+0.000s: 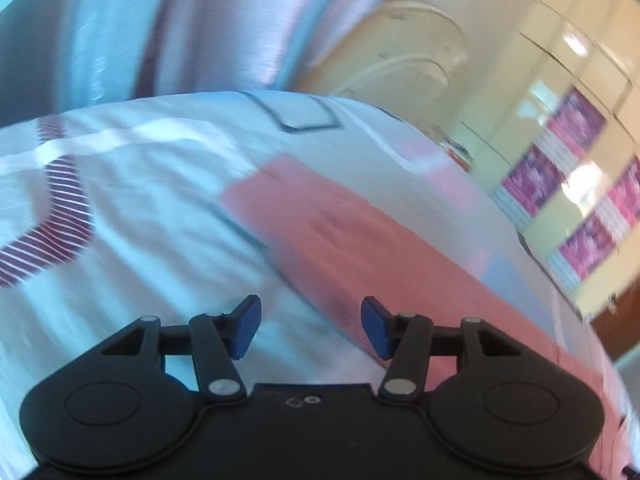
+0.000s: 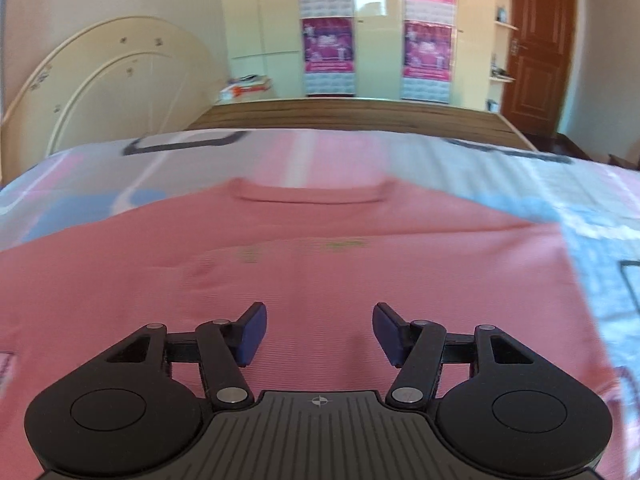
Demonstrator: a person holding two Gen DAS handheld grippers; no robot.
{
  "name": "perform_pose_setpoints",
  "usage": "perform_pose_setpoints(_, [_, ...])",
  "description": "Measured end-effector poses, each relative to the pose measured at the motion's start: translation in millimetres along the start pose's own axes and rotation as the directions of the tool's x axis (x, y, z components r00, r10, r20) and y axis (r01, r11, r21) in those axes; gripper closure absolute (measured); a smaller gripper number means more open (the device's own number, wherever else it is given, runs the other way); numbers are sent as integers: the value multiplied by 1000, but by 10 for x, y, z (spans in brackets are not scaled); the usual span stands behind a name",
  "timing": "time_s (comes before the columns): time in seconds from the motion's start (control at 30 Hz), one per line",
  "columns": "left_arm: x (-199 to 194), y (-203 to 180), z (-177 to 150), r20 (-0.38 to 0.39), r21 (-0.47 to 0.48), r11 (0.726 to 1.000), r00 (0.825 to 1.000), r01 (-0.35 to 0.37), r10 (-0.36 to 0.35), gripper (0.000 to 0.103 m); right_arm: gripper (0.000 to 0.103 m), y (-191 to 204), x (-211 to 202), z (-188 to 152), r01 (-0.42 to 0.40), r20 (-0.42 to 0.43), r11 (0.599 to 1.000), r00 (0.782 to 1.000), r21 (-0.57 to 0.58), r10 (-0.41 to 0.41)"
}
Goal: Fold small clothes
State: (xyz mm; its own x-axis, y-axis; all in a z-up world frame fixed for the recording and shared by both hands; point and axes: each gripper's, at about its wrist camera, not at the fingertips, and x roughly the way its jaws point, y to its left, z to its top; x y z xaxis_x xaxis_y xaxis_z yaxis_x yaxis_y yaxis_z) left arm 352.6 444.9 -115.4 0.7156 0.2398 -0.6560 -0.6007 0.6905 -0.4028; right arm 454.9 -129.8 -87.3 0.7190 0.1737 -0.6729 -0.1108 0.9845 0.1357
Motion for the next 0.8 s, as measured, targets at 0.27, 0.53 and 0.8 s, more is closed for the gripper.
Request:
perform_pose_setpoints(0.27, [315,506,249,-10,-235,946,973,222,-231,50,44,648,89,73,-23,-4,998,1000,-59,23])
perform_pose_setpoints(0.53, [732,683,246,31,-394,872,952,291,-304,90,44,495,45,112,29,2,999,1000,-35,-29])
perform_pose_setpoints(0.8, [450,-191,259,44,-213,881,905,423,-424,93,54,51,-118,90,64,11,997,998,35,-65])
